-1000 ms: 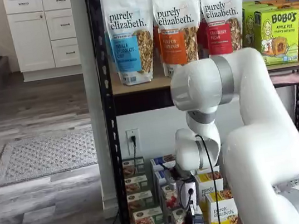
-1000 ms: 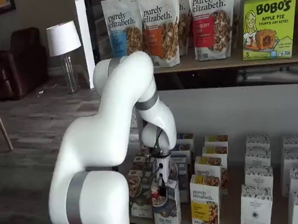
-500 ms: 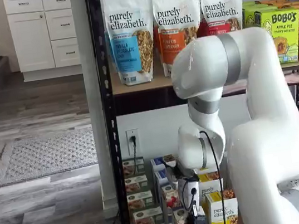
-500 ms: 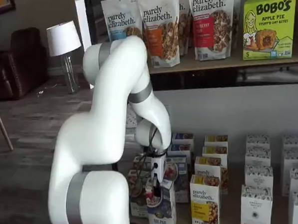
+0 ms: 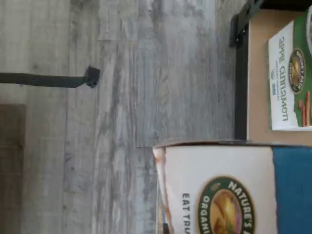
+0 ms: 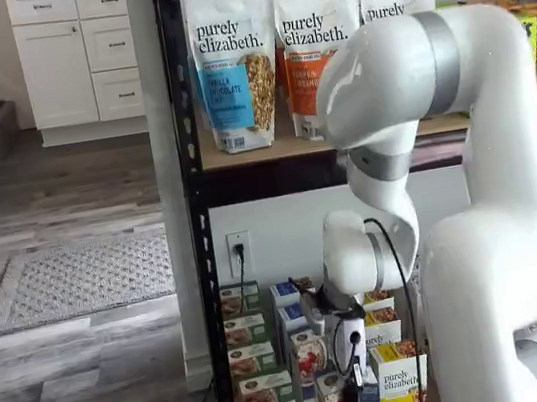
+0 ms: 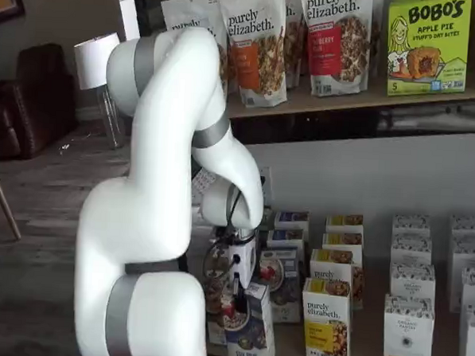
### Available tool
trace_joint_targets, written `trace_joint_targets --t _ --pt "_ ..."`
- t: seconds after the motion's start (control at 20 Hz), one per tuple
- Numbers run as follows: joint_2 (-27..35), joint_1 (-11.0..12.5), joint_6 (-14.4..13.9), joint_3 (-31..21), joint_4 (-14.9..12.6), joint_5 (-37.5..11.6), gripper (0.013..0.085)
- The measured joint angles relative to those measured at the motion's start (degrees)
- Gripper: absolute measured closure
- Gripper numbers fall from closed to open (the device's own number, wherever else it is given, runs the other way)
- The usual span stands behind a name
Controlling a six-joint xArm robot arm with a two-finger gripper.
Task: Pick up the blue and white box that is on the bottom shelf, the second box from the left
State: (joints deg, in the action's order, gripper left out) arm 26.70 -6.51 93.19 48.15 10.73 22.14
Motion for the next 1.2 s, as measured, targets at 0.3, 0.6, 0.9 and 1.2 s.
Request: trace_joint_targets --t 0.3,0.6,0.9,1.2 --pt "-8.28 -1.29 -2.07 -7.2 -0.73 0.29 0.053" --pt "-15.47 -2.1 -4.51 -11.91 -2.27 1.88 0.053" --pt "-24.2 -2.99 -8.36 -14.96 -5.2 7.39 0.053" --pt "-33.54 -3.23 -9.61 -16.77 -5.83 15.44 0.053"
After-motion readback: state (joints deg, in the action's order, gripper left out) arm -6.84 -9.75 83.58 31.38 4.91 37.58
